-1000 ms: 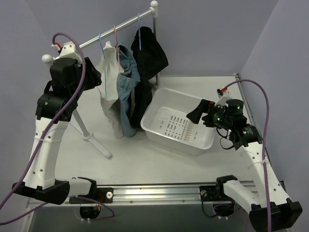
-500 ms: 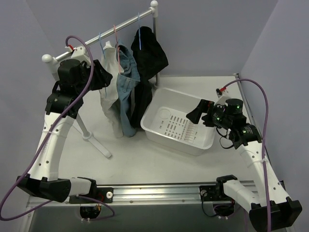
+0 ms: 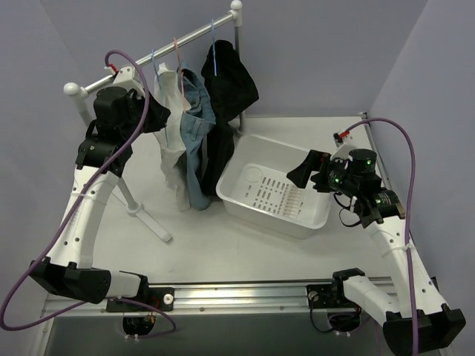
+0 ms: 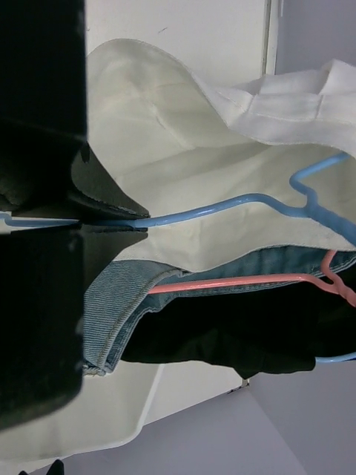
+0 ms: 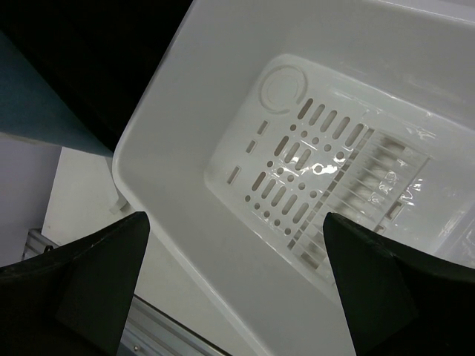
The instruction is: Remove the skirt from the hanger
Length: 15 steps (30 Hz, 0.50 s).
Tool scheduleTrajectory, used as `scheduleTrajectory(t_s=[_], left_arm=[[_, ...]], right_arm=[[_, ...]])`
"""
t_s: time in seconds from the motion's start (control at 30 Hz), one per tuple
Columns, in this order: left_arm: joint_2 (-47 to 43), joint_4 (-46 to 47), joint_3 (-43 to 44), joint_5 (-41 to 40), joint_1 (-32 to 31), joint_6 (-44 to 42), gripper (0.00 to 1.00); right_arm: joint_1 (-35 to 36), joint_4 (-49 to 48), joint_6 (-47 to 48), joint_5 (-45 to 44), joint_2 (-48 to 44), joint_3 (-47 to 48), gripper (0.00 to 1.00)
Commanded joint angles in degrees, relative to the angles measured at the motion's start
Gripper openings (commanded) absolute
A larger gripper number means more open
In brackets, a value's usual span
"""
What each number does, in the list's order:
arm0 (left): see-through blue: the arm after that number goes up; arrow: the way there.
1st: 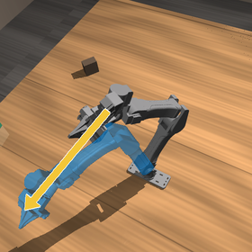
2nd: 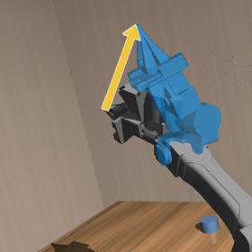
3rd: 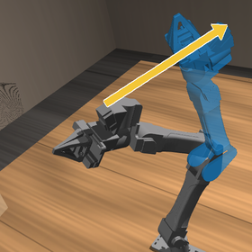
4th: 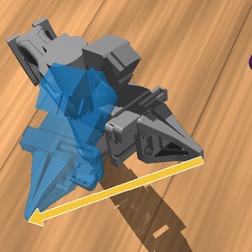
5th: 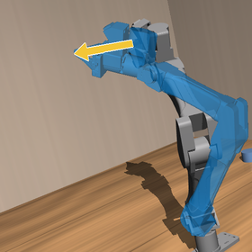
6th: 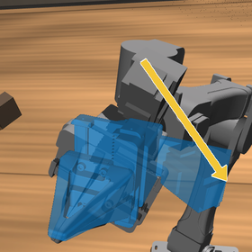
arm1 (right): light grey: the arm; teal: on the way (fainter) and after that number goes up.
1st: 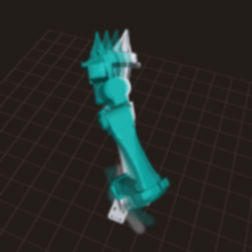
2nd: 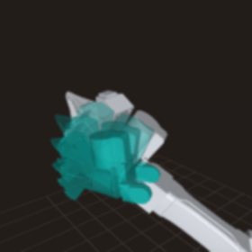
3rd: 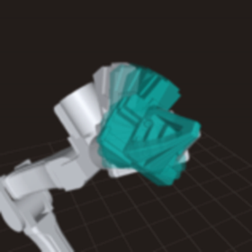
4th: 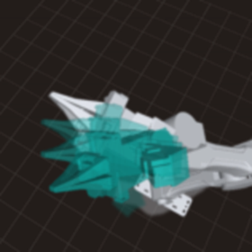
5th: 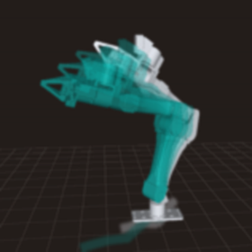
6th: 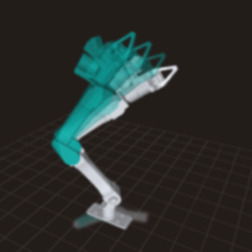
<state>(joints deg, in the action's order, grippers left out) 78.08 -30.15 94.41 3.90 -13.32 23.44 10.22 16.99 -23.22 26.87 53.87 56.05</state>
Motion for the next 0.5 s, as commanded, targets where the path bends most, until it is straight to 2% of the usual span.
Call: scheduleTrajectory(t_s=[0.0,0.03,0.27,0.47], left_arm=[[0.2,3.4,1.1,-0.4,0.4,-0.2,0.05],[0.2,3.5,1.2,-0.5,0.4,-0.2,0.03],[-2.1,3.4,2.6,-3.4,0.3,-0.6,0.02],[-0.6,-0.1,9.2,-1.3,0.2,-0.6,0.02]], right_arm=[[0.2,0.0,1.0,0.6,0.3,2.0,1.0],[0.2,0.0,1.1,0.6,0.3,2.0,1.0],[0.2,-0.1,0.9,0.7,0.4,2.5,1.0],[0.2,0.0,0.7,0.7,0.4,2.4,1.0]])
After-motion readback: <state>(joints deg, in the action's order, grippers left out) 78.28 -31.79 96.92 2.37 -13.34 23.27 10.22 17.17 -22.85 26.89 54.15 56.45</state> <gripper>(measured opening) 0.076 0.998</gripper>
